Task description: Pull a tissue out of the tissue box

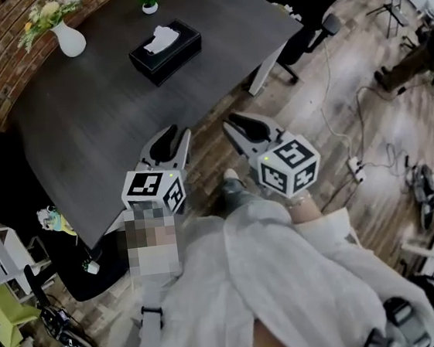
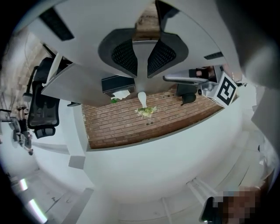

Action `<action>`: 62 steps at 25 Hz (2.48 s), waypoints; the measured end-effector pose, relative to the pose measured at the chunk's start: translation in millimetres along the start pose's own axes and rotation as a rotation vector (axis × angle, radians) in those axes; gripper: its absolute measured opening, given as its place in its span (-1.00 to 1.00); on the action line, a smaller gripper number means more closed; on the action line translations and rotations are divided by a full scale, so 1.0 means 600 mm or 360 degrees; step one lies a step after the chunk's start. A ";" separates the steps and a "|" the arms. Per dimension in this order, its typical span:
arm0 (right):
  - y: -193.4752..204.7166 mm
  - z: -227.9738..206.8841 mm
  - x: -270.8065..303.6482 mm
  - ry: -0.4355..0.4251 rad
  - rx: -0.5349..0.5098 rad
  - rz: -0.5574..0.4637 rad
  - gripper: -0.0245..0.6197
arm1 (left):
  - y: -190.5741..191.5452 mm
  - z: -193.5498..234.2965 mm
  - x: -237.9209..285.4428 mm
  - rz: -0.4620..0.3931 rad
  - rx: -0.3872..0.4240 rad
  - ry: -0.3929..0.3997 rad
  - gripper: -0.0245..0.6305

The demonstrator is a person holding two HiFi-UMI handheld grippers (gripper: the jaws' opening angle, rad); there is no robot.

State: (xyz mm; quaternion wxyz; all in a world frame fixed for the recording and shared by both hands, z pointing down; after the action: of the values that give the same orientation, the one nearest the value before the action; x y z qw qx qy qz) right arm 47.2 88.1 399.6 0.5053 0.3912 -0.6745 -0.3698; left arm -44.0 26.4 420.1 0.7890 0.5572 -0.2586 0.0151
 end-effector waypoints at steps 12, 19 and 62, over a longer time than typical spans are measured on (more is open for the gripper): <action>-0.059 -0.138 0.080 -0.0308 -0.0166 0.0149 -0.72 | -0.095 0.018 0.151 -0.0044 -0.0074 -0.0196 -0.64; -0.050 -0.161 0.105 -0.0424 -0.0121 0.0198 -0.72 | -0.085 0.034 0.164 0.0013 -0.0143 -0.0321 -0.64; -0.182 -0.161 0.416 -0.0552 -0.0232 0.0252 -0.72 | -0.138 0.324 0.222 0.0101 -0.0260 -0.0408 -0.53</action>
State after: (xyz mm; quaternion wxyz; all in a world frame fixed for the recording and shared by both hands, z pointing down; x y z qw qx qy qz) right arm 112.0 -192.7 420.6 0.4359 0.2299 -0.7516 -0.4386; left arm 21.0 -212.8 452.2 0.7913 0.4800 -0.3751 -0.0523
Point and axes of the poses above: the fingertips, and each gripper's own axes: x forward along the fingers, z to its left, y out of its underside, the point moved 1 cm from there along -x, backward along the fingers, and after that the axes turned 5 degrees about z, right-handed, at the moved point
